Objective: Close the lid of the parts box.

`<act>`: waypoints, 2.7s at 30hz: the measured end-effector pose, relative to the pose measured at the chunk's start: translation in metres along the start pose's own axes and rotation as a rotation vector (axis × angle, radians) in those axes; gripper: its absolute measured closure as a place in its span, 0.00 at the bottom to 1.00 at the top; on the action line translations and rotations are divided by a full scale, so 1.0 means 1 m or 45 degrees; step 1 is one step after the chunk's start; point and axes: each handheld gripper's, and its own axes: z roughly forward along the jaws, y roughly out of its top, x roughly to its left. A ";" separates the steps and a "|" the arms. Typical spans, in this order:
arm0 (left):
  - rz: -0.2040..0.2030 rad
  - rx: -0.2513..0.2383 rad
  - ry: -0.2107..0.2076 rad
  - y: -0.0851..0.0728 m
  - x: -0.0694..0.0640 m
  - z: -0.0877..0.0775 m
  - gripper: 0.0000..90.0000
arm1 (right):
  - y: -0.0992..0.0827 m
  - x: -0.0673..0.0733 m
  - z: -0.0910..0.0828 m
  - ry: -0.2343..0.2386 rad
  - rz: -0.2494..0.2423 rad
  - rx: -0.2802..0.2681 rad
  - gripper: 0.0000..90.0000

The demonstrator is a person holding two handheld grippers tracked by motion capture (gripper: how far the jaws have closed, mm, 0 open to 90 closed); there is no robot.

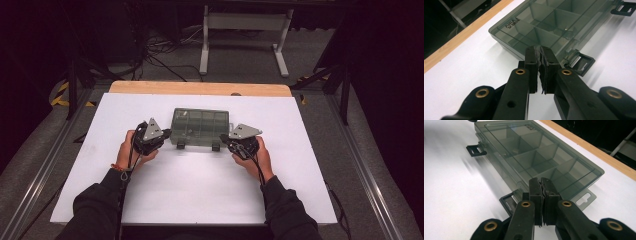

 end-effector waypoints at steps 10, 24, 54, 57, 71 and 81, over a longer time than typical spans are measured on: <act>-0.008 -0.046 0.010 -0.001 0.000 -0.009 0.90 | 0.003 0.001 -0.010 -0.015 -0.028 -0.048 0.97; 0.009 -0.099 0.014 0.001 -0.006 -0.022 0.78 | 0.005 0.001 -0.020 -0.025 -0.034 -0.109 0.84; -0.110 -0.135 0.069 -0.011 -0.006 -0.026 0.13 | 0.002 0.001 -0.022 -0.120 -0.005 -0.163 0.19; -0.113 -0.149 0.062 -0.012 -0.005 -0.028 0.10 | 0.001 0.000 -0.023 -0.135 0.003 -0.166 0.13; -0.108 -0.187 0.056 -0.014 -0.004 -0.035 0.05 | 0.000 -0.003 -0.025 -0.132 0.029 -0.181 0.05; -0.103 -0.200 0.071 -0.014 0.000 -0.041 0.06 | 0.001 -0.006 -0.030 -0.192 0.008 -0.178 0.07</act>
